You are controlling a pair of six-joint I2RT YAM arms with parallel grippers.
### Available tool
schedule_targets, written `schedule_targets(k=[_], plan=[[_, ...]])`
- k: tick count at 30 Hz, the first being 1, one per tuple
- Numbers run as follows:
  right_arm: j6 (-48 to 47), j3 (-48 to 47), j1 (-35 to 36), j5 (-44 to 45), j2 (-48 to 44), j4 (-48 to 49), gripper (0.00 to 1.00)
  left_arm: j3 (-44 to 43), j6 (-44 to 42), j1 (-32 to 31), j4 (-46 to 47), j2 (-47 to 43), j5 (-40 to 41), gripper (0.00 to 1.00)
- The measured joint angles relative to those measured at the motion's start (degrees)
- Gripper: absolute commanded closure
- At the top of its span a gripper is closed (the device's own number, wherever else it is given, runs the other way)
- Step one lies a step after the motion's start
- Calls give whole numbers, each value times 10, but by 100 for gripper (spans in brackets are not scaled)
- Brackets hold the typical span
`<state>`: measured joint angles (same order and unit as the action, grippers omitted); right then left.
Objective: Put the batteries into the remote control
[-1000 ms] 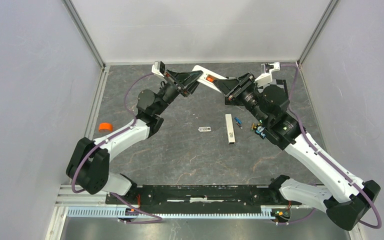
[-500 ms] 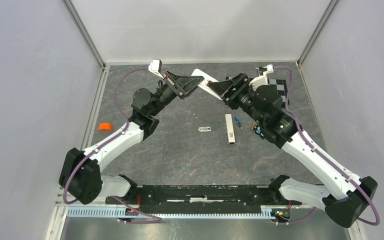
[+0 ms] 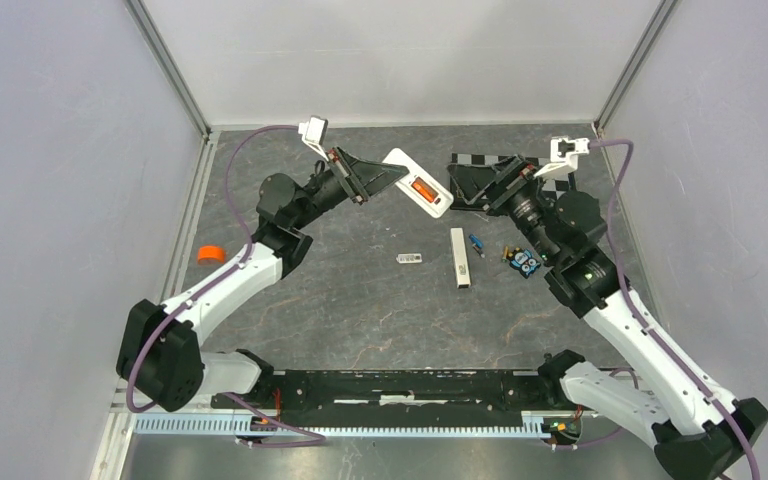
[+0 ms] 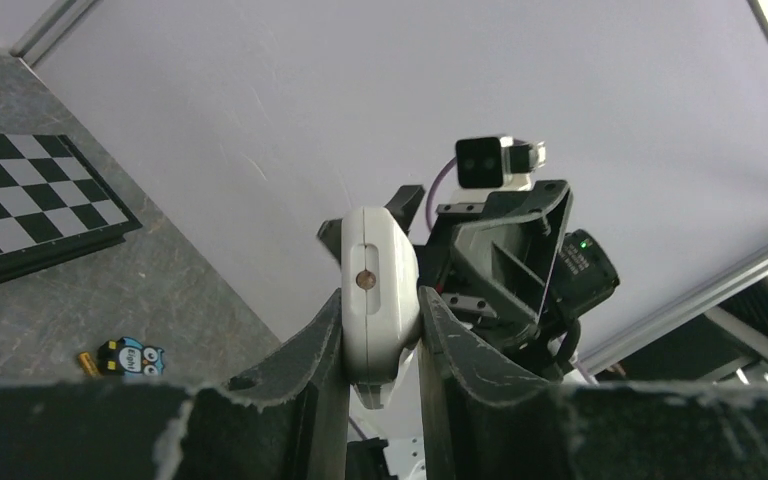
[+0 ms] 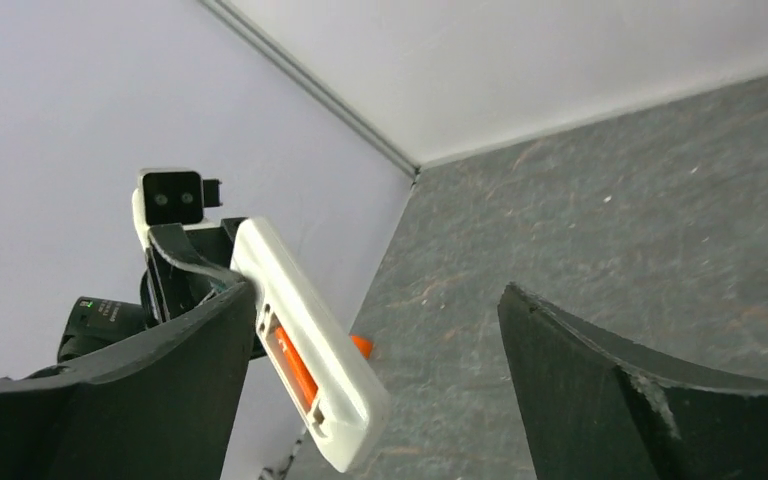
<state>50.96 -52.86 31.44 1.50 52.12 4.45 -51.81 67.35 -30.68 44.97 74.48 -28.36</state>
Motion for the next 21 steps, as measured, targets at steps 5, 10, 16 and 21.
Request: schedule_targets(k=[5, 10, 16, 21], plan=[[-79, -35, -16, 27, -6, -54, 29, -1, -57, 13, -12, 0, -67, 98], [-170, -87, -23, 78, 28, -168, 45, -13, -156, 15, -87, 0, -129, 98], [-237, -69, -48, 101, 78, -291, 43, -47, -273, 17, -196, 0, -165, 98], [-300, -5, -64, 89, 128, -344, 52, -55, -314, 17, -222, 7, -173, 98]])
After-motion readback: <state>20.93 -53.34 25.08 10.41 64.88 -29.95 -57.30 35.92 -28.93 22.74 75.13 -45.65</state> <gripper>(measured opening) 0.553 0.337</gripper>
